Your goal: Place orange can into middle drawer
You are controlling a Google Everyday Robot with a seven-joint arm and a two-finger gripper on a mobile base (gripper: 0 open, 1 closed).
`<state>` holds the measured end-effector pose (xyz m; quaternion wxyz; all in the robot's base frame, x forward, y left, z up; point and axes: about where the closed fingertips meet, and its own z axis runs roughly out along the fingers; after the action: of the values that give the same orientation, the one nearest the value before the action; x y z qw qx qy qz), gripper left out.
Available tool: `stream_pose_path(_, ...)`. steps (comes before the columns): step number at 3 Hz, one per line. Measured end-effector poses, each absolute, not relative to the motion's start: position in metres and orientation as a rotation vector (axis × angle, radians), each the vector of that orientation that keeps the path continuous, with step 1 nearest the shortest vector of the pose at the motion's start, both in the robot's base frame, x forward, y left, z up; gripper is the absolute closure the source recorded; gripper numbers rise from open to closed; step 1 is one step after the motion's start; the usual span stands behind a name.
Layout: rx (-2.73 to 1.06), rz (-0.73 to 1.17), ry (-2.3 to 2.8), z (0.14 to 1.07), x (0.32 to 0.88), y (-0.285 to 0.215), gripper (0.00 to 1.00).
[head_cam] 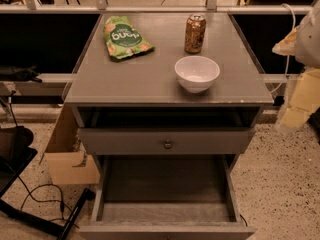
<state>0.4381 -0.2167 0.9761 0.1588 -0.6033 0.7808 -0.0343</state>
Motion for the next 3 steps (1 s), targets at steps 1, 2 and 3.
stream_pose_path(1,-1.719,-0.101,2.214,0.979,0.441,-0.217,0.0)
stream_pose_path(2,-1.701,-0.093,2.152,0.984,0.462,-0.223,0.0)
stream_pose_path(3,-1.574,-0.024,2.076,0.983,0.5,-0.246,0.0)
